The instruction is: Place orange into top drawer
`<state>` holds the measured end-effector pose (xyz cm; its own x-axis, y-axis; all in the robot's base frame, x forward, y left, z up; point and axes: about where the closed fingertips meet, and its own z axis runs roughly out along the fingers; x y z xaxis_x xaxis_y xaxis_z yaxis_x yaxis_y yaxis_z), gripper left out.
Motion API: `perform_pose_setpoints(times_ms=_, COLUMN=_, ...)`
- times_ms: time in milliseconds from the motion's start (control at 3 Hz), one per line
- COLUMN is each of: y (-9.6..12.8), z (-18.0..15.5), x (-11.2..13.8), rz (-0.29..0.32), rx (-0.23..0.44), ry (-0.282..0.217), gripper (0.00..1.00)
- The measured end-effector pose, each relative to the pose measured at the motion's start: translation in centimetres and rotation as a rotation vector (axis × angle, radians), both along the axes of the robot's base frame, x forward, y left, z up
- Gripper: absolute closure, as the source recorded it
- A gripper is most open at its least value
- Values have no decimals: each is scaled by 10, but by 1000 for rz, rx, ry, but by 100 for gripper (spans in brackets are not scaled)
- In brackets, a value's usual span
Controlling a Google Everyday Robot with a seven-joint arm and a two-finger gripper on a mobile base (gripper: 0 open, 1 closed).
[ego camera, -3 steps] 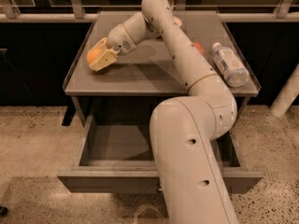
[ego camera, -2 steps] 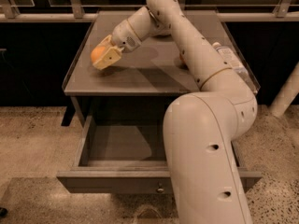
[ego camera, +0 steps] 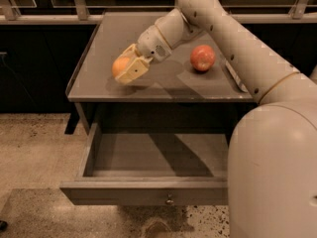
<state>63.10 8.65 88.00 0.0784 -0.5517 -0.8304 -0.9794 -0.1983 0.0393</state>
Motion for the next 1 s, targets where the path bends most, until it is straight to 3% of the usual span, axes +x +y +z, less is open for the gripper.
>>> perform_pose_setpoints(times_ms=333, y=-24, z=9, x=-39, rz=-5, rx=11, ry=-32, gripper=100)
perform_pose_setpoints(times_ms=667, y=-40, z=14, x=-77, rz=-43, rx=32, ry=-79, gripper=100)
perform_pose_setpoints(times_ms=1000, y=-50, z=-3, x=-121, rz=-109, rx=42, ry=-98, gripper=100)
